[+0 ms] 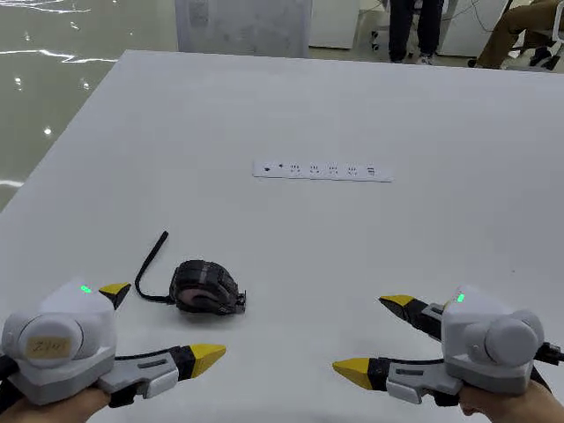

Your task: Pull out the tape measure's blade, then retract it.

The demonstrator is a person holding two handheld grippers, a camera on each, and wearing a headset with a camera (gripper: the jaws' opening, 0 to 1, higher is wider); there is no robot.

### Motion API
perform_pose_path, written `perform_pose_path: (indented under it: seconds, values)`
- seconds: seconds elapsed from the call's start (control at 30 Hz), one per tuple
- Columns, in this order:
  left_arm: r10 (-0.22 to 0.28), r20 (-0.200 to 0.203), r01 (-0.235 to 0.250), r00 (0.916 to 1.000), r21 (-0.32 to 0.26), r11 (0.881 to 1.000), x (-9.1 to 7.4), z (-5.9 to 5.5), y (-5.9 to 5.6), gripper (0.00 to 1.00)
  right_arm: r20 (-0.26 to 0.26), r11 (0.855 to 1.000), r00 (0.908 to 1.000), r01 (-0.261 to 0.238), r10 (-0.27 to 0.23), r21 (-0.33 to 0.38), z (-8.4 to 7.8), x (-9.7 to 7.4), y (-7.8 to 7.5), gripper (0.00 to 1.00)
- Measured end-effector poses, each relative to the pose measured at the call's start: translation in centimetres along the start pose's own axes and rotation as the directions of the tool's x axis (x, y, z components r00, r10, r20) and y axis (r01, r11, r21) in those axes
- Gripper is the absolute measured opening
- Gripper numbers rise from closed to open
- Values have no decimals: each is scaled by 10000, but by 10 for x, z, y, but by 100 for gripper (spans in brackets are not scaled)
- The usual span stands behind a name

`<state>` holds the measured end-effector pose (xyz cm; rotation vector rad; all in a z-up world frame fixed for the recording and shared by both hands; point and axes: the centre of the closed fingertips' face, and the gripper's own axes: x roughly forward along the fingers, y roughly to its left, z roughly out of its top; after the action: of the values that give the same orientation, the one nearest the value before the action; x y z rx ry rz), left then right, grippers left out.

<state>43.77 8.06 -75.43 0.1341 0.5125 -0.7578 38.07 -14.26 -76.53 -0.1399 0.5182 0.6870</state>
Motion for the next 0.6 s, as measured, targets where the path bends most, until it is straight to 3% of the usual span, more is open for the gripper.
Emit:
perform_pose_path:
  seconds: [0.17, 0.33, 0.6]
  values:
    - [-574, -158, 577, 9982, 185, 9982, -8, -8, -9, 100, 214, 9991, 9996, 149, -158, 392, -4, -12, 4, 79]
    - [-1004, -6, 1004, 9949, 56, 9949, -14, -10, -12, 100, 348, 9987, 9991, 216, -232, 453, -6, -13, 8, 87]
    - [-1162, 214, 1160, 9930, 95, 9932, -26, -12, -10, 100, 773, 9969, 9954, 525, -569, 578, 0, -22, 6, 96]
